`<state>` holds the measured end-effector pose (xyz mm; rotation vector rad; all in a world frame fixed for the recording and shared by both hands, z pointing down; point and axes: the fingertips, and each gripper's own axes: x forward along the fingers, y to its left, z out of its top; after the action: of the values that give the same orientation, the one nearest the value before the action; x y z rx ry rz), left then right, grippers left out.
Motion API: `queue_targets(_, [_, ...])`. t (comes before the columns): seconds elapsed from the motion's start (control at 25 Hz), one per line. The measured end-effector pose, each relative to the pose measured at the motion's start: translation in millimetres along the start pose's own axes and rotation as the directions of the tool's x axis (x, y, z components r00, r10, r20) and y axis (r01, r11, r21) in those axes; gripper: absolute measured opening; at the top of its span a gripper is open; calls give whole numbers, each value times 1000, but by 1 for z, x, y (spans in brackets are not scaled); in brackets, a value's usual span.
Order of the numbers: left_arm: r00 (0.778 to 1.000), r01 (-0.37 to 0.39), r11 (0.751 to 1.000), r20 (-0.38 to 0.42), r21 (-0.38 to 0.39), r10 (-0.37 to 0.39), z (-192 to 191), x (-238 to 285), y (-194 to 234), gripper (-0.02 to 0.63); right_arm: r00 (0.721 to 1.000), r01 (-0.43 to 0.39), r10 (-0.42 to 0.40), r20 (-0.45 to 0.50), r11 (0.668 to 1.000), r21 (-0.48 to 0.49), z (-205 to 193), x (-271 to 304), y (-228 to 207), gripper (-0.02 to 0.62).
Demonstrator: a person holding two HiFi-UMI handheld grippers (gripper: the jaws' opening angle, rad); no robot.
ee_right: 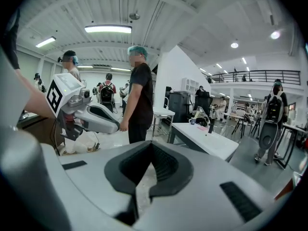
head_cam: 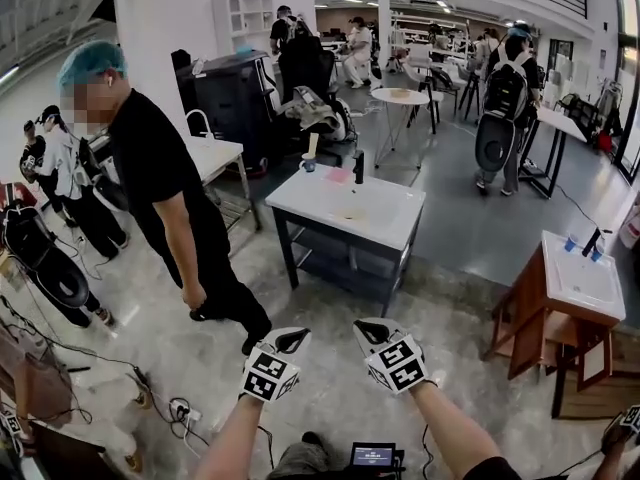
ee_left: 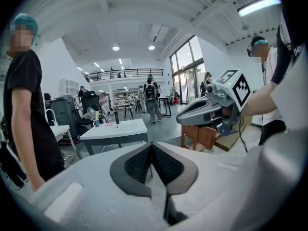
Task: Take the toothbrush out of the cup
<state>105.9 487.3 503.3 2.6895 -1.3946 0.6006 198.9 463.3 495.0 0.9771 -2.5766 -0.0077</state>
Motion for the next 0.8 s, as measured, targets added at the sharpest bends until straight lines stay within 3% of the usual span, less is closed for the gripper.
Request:
queue_targets(0.2, [1000, 9, 1000, 11, 2, -9, 3, 38, 38, 11, 1000, 12, -12, -18, 1000, 6, -2, 40, -33, 9])
queue_targets(0.8, [995, 93, 996, 20, -6, -93, -2, 147, 241, 12, 994, 87, -85, -70, 996, 27, 53, 237, -116, 9])
